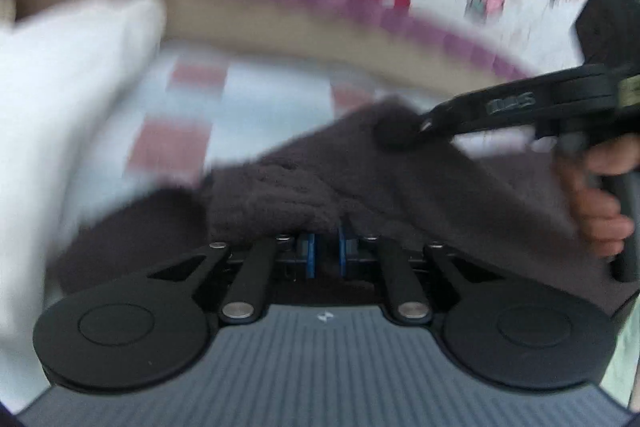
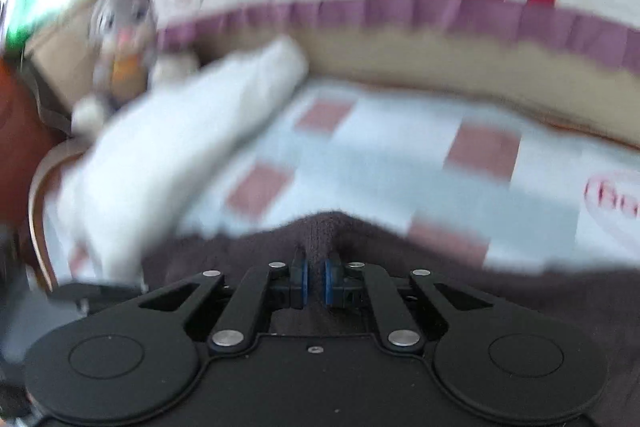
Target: Fold clothes
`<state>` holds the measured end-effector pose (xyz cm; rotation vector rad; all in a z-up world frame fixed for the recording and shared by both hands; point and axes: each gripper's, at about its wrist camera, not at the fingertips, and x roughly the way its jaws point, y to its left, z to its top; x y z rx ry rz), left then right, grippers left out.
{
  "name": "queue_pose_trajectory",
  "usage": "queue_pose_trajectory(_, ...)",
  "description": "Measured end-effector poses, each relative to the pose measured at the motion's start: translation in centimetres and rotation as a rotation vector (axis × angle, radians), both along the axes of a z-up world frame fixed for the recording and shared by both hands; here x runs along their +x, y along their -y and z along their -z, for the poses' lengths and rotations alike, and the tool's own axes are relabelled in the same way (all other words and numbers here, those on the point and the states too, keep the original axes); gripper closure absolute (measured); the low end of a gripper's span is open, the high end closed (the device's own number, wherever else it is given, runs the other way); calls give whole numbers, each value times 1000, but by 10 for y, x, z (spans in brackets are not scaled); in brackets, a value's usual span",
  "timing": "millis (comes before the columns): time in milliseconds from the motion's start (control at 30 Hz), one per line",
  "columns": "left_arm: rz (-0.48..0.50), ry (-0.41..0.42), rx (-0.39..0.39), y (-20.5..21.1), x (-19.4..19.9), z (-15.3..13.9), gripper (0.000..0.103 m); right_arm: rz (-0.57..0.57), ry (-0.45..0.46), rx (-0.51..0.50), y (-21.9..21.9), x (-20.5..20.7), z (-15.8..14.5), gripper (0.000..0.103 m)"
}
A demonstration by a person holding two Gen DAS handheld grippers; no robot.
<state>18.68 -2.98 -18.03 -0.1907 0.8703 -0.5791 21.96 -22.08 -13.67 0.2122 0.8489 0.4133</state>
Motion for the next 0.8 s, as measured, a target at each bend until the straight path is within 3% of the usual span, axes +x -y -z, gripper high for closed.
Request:
queue_pose_trajectory(100, -41, 7, -13, -1, 16, -2, 91, 18, -43, -29, 2, 43, 7, 92)
queue_pose_trajectory(167, -68, 12, -22, -1, 27, -3, 90, 32, -114, -36, 6, 63, 15, 80)
queue_pose_trajectory(267, -108, 19, -35, -2, 43, -4, 84, 115, -127, 67, 35, 57, 9, 76)
queue_pose_trajectory(333, -134, 22, -43, -3, 53, -4, 71, 133, -128, 146, 64, 35, 3, 74)
queue_pose_trajectory(400, -136, -17, -67, -8, 49, 5, 65, 95, -102, 87, 85, 4, -1, 74)
queue_pose_trajectory(533, -149, -83, -155, -13, 46, 15, 52, 109, -84, -146, 134, -65, 6, 70)
queue_pose_trajectory(567, -149, -93, -170, -10, 48, 15, 54, 150, -111, -168, 153, -80, 10, 68)
queue_pose_trajectory(600, -132, -82, -155, -4, 48, 13, 67, 193, -144, -183, 172, -95, 14, 67)
queue_pose_trajectory(633, -115, -68, -133, 2, 48, 11, 96, 240, -188, -188, 192, -108, 17, 67)
queue_pose_trajectory(733, -90, 84, 89, 32, 45, -3, 96, 426, -321, -71, 253, -142, 20, 66)
queue_pose_trajectory(800, -108, 193, 206, 44, 40, -11, 96, 520, -347, 4, 287, -166, 14, 66)
